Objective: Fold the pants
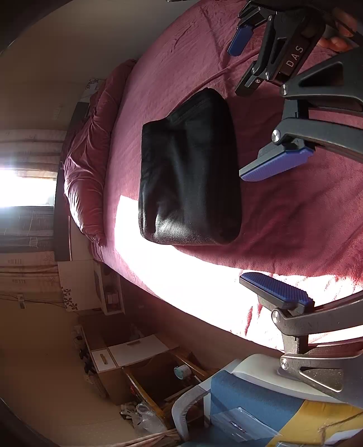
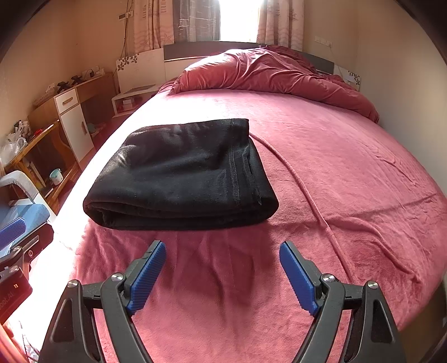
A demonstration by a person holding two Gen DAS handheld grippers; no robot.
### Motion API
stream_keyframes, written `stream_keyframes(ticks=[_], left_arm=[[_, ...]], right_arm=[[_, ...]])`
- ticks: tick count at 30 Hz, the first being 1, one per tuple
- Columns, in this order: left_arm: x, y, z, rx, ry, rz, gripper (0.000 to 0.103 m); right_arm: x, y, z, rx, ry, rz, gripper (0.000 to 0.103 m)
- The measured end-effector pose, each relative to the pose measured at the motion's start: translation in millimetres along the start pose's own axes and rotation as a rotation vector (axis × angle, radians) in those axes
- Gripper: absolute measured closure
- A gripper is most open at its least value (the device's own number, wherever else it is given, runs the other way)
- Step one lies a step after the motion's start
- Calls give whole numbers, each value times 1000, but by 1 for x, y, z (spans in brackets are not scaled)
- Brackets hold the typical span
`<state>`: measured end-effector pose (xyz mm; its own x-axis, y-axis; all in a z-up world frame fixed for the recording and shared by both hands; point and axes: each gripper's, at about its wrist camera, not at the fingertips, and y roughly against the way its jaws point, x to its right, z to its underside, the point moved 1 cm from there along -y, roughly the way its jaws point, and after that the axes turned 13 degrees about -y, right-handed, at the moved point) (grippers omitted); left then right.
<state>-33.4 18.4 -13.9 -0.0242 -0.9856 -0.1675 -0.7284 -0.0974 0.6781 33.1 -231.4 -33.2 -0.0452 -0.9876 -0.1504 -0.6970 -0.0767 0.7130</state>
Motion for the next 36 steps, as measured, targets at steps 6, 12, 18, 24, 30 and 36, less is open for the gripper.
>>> stream_keyframes(ticks=[6,12,18,24,30,36], left_arm=[[0,2,1,4,-1,-1,34],[-1,4,1,10,-3,-4,34],[-2,5,1,13,-1,-7,34],[-2,7,1,15,-1,-7,34],[-2,7,1,12,0,-1,34],[-2,7,1,24,3,-3,34]], right_arm=[[-1,2,0,2,5,-1,19],[-2,2,0,0,6,-2,18],[-1,3,0,2,7,-3,18],[-1,3,-1,2,9,-3,18],[-1,3,0,0,13,-1,18],[1,0,1,-9,12,2,18]])
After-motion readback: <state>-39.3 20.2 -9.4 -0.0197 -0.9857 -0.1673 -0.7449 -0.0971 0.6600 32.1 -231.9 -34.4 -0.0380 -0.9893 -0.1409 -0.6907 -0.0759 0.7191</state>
